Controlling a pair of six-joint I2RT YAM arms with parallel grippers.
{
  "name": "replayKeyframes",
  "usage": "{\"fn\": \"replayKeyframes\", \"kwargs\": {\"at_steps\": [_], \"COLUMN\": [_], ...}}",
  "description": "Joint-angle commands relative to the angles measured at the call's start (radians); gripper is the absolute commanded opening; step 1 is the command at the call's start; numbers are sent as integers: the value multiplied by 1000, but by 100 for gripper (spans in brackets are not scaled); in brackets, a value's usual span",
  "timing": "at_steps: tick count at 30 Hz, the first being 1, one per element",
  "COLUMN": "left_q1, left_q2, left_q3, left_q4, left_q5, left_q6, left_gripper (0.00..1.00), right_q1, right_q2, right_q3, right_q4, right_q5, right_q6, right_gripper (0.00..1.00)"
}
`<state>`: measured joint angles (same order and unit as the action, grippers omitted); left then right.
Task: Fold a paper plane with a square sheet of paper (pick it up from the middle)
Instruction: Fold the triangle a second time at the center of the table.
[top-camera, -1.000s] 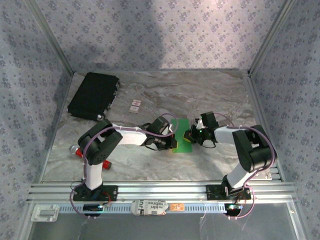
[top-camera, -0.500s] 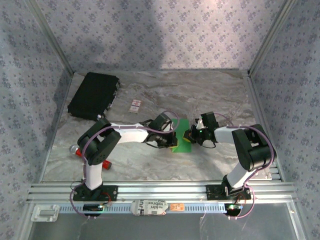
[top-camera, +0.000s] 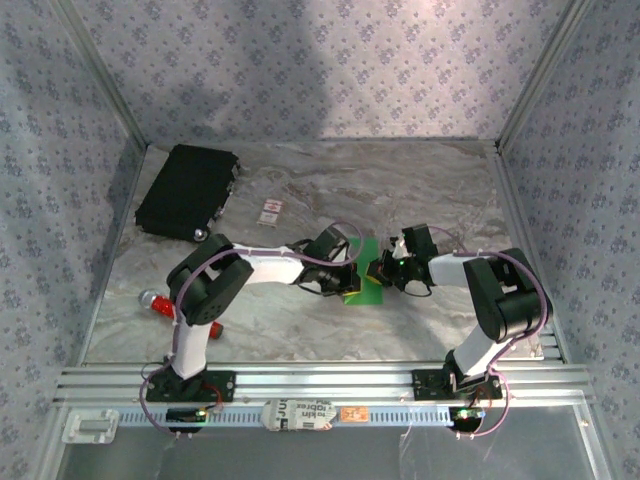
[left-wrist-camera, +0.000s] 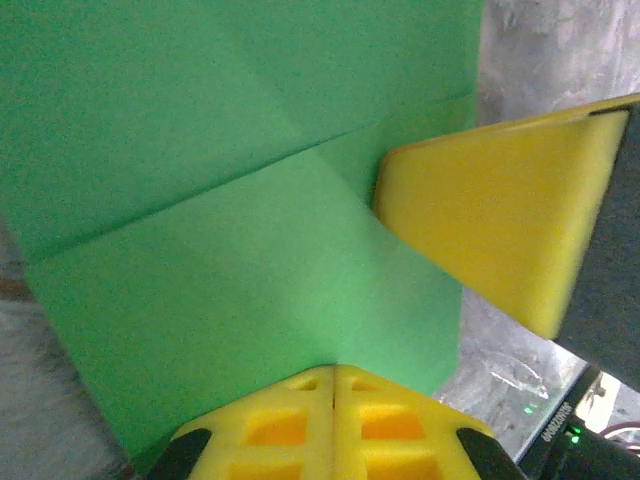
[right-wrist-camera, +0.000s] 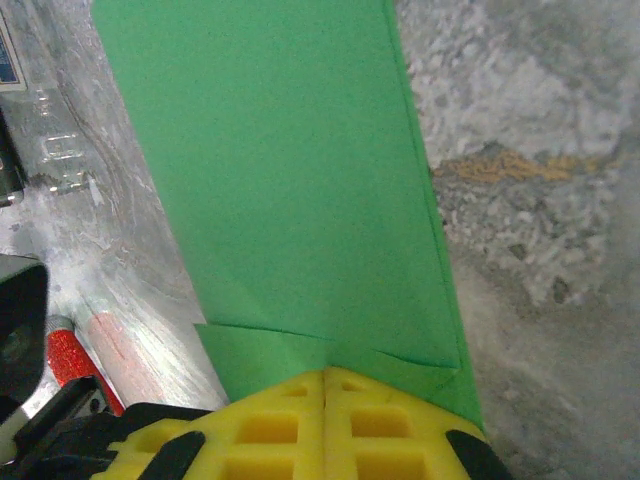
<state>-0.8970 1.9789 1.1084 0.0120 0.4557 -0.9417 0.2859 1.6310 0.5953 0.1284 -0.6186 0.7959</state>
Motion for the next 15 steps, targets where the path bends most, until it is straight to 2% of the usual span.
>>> {"fn": "replayKeyframes", "kwargs": {"at_steps": [1, 5, 15], "left_q1": [-10, -10, -10], "left_q2": [19, -1, -57], "left_q3": [-44, -95, -62], "left_q4": [-4, 1, 23], "left_q5": [-23, -41, -11], "left_q6": [-12, -11, 14], "left_gripper": [0, 0, 5], "right_q1": [-4, -4, -7], "right_q2": [44, 42, 44], "right_q3": [-31, -34, -31], "right_q4": [-47, -48, -54], "right_q5": [57, 62, 66], "right_q6": [-3, -3, -6], "right_gripper": [0, 0, 0]}}
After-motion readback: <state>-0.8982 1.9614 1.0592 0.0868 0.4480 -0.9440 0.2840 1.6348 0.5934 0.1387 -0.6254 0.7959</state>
